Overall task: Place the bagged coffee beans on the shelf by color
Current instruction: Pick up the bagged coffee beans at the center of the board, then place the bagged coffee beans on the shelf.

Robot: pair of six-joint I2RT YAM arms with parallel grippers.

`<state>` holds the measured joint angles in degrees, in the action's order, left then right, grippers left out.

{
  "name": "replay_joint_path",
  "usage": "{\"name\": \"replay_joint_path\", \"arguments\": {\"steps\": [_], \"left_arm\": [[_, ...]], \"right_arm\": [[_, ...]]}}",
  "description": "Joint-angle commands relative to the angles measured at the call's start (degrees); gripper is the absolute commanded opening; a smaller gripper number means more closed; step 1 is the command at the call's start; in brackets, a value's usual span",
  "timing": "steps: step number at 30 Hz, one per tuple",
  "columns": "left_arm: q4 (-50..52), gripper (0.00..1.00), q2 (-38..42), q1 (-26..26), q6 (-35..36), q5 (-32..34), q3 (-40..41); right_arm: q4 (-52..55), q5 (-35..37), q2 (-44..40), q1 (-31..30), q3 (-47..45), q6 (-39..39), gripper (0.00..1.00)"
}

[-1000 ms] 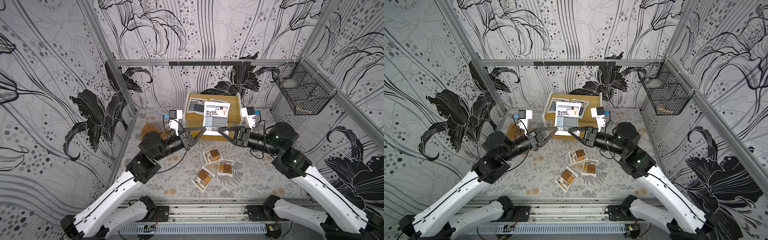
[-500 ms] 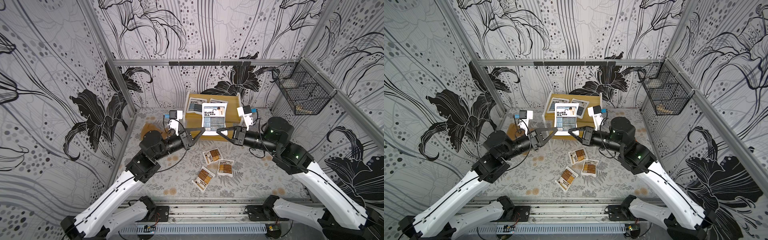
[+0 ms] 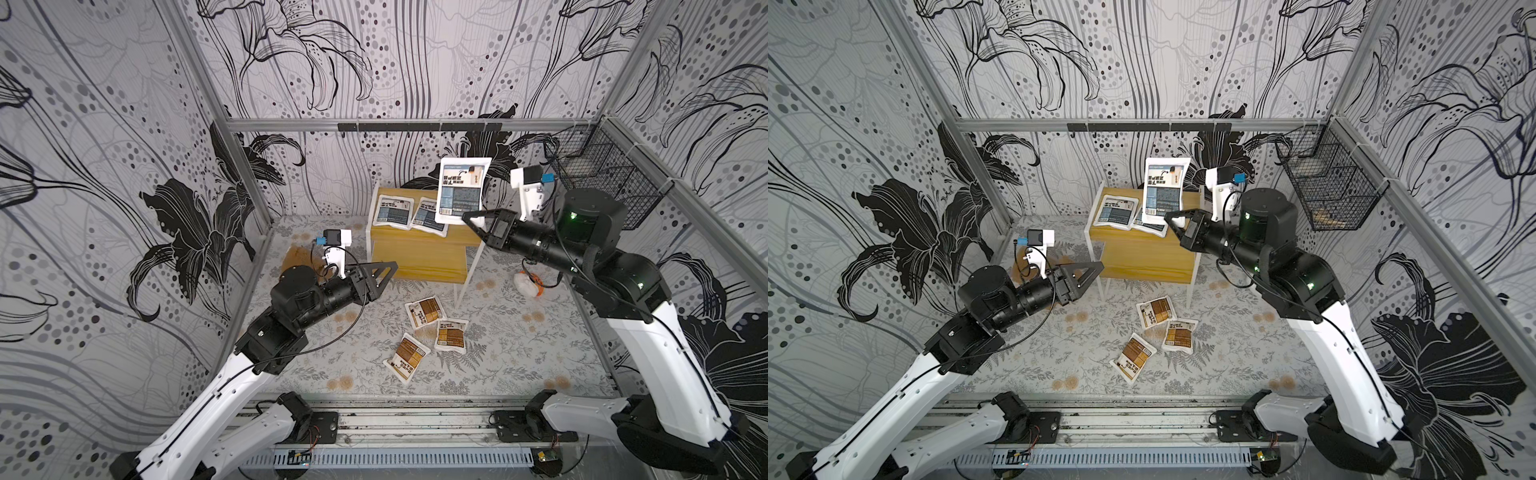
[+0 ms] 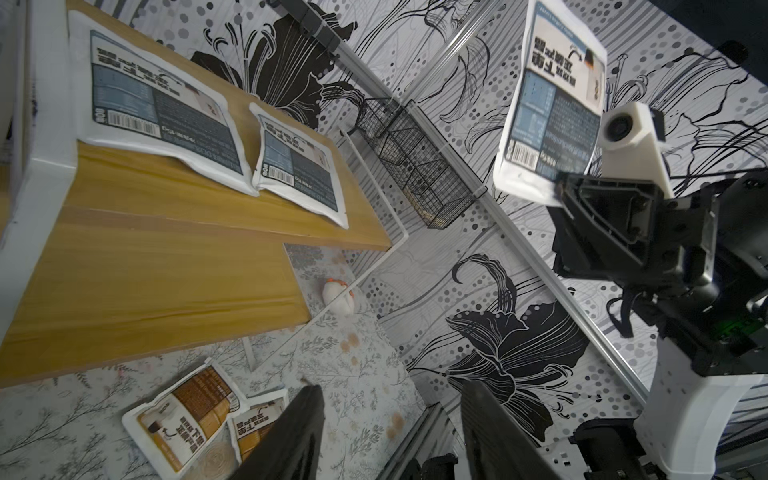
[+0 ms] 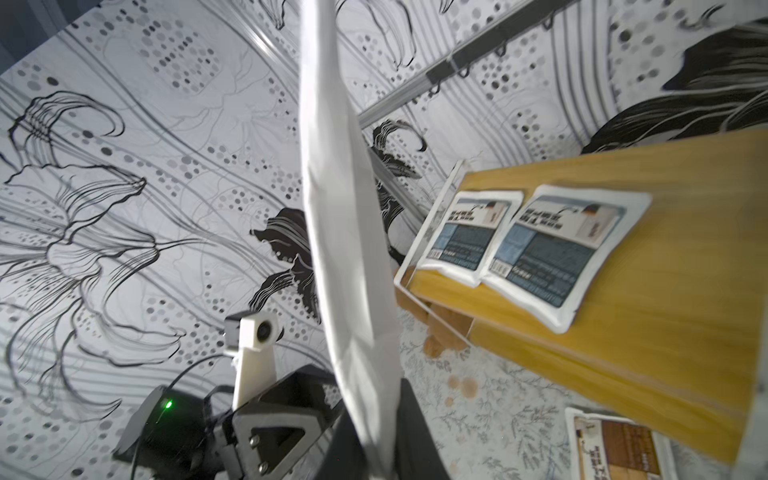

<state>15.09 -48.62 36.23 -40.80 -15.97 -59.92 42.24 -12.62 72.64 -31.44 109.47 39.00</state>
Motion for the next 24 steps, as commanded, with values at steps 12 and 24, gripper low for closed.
{"name": "replay_joint_path", "arguments": {"steps": [12, 24], "left_arm": [[7.1, 0.68, 6.7, -0.2, 3.2, 4.3, 8.3], [8.9, 0.71, 7.9, -0.2, 3.4, 5.6, 8.4]], "right_arm": [[18.0, -7.1, 17.5, 15.4, 16.0, -3.5, 0.0], [15.6, -7.1, 17.4, 15.4, 9.5, -2.2, 0.0]]}}
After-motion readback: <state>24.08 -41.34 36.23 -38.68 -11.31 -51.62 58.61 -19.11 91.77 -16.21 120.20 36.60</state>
